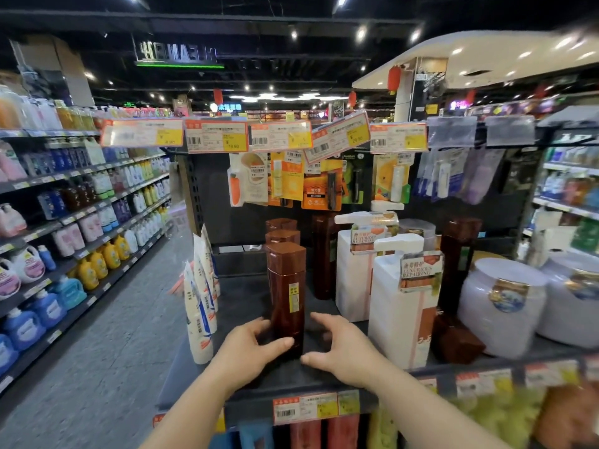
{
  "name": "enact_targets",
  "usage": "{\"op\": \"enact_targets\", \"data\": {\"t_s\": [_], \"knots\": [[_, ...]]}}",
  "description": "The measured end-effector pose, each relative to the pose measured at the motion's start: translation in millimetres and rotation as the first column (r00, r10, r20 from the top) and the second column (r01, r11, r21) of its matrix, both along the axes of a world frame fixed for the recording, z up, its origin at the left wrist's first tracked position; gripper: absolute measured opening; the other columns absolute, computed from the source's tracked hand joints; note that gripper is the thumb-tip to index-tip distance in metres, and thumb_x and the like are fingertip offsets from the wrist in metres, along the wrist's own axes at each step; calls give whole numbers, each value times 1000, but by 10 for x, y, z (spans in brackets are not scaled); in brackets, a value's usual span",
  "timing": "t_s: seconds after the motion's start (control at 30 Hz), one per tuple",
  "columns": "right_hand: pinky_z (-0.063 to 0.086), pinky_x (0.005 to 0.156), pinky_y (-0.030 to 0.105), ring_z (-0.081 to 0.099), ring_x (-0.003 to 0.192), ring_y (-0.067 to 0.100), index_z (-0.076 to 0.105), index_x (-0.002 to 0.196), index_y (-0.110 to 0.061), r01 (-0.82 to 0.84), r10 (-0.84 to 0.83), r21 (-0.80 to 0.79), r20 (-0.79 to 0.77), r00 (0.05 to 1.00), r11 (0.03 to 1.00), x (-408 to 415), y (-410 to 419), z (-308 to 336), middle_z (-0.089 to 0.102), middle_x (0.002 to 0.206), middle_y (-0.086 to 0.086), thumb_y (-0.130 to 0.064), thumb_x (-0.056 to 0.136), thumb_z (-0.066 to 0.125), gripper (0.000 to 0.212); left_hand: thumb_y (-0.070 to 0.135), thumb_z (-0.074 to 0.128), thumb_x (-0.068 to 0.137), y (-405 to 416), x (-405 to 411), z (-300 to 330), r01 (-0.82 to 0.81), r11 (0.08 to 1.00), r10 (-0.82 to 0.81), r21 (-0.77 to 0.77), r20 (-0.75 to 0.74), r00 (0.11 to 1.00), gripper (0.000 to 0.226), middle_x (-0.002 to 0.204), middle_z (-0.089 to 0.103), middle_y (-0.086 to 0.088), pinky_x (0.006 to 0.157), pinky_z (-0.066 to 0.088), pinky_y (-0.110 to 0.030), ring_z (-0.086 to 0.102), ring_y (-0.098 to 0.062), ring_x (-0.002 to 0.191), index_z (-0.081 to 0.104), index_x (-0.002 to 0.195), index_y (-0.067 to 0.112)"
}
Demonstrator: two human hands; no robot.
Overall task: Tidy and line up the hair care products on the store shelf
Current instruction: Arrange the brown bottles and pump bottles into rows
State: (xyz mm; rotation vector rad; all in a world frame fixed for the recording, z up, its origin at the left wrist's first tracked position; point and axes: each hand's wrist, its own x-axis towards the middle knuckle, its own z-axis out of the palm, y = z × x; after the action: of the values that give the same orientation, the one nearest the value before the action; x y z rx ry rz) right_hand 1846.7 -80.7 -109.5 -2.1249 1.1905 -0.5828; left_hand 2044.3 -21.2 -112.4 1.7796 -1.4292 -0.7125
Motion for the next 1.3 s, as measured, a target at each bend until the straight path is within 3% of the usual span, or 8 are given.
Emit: {"op": "enact_targets", "data": {"t_s": [0.13,0.27,0.4,0.5,0.67,0.77,1.1,1.3], "knots": [[44,91,19,52,113,4,39,141,-35,114,-112,-20,61,992,993,-186,159,78,51,134,-11,-40,76,75,74,45,76,75,218,-145,76,-167,943,183,-289,29,983,57,128,58,14,93,42,-21,51,-2,117,56,127,33],[42,85,12,55,101,-5,53,126,-39,114,-106,-55,129,986,992,-395,372,197,57,121,-21,-37,79,73,51,38,77,75,383,-526,182,-148,828,151,-541,-39,988,33,100,60,27,82,42,-12,54,11,101,57,99,49],[46,72,8,61,82,-9,64,94,-42,76,-64,-65,176,982,995,-763,500,435,68,89,-21,-31,77,76,23,37,76,77,350,-987,205,-49,864,5,-500,-89,996,34,104,61,27,81,47,-10,56,11,103,57,103,49],[47,63,11,62,71,-5,69,80,-34,44,-38,-60,93,995,997,-1150,427,594,70,76,-16,-32,76,77,9,34,78,77,170,-1261,157,42,926,-102,-375,-142,985,51,121,53,26,92,41,-9,50,12,114,48,115,51],[44,59,10,59,69,-8,68,69,-35,52,-49,-142,25,999,989,-1768,96,721,67,70,-23,-34,76,77,11,35,87,65,-172,-1615,44,4,980,-56,-200,-256,965,97,142,42,16,112,35,-35,39,-8,134,34,146,31],[42,58,7,60,68,-8,68,74,-32,57,-31,-155,165,986,986,-1912,-91,674,67,71,-23,-29,74,79,12,51,85,50,-259,-1766,7,-15,973,-43,-232,-241,970,109,140,49,18,107,39,-30,46,-2,129,35,145,34],[45,57,5,61,75,-9,60,83,-34,-31,91,-188,315,945,982,-1792,-367,559,65,84,-30,-31,72,81,23,30,87,62,-270,-1854,-13,-91,945,-16,-313,-324,946,86,131,60,18,99,50,-42,56,-3,121,45,136,40],[50,58,9,62,79,-7,54,89,-38,-4,65,-175,347,935,985,-1721,-481,595,66,86,-23,-36,70,81,33,40,86,60,-348,-1810,-11,-64,948,-31,-312,-291,956,76,125,60,25,86,54,-26,58,2,116,46,122,59]]}}
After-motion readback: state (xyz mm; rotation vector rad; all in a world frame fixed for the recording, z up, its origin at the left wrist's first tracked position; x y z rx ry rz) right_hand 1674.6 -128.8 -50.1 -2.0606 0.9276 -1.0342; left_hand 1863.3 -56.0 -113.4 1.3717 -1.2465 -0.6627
